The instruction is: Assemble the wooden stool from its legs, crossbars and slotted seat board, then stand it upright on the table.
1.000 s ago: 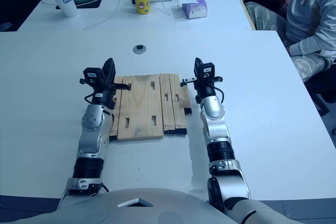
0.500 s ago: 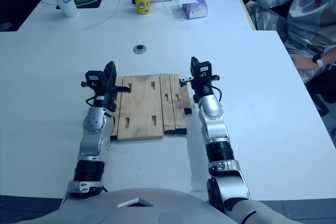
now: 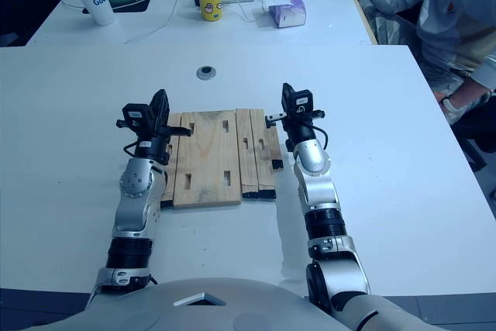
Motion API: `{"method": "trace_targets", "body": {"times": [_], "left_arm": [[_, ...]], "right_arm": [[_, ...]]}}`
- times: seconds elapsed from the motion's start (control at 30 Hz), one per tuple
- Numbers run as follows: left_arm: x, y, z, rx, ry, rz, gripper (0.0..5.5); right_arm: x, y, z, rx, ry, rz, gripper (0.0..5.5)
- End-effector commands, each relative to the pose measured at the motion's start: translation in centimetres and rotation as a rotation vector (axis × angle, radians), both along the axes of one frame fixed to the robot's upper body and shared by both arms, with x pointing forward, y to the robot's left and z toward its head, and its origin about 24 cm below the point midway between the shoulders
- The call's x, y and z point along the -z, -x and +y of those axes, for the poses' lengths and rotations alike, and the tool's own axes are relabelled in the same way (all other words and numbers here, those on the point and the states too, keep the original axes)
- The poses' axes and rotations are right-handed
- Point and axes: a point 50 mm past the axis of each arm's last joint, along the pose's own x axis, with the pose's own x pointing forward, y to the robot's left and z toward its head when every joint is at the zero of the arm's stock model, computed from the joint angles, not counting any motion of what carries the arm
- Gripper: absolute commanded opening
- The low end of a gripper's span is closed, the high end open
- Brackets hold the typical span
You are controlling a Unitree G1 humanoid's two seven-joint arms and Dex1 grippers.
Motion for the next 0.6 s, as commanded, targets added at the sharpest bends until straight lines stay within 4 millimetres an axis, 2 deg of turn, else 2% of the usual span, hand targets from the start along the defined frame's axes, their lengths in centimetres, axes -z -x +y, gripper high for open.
{"method": "trace_targets", "body": {"times": [0.03, 0.6], "left_arm": [[-0.09, 0.08, 0.04, 0.001, 0.001, 0.003, 0.00], [-0.11, 0.09, -0.10, -0.011, 0.014, 0.002, 0.00]], "right_arm": [[-0.13, -0.03, -0.35, 0.004, -0.001, -0.001, 0.03], [-0.28, -0.23, 0.01, -0.001, -0.007, -0.004, 0.03]]}}
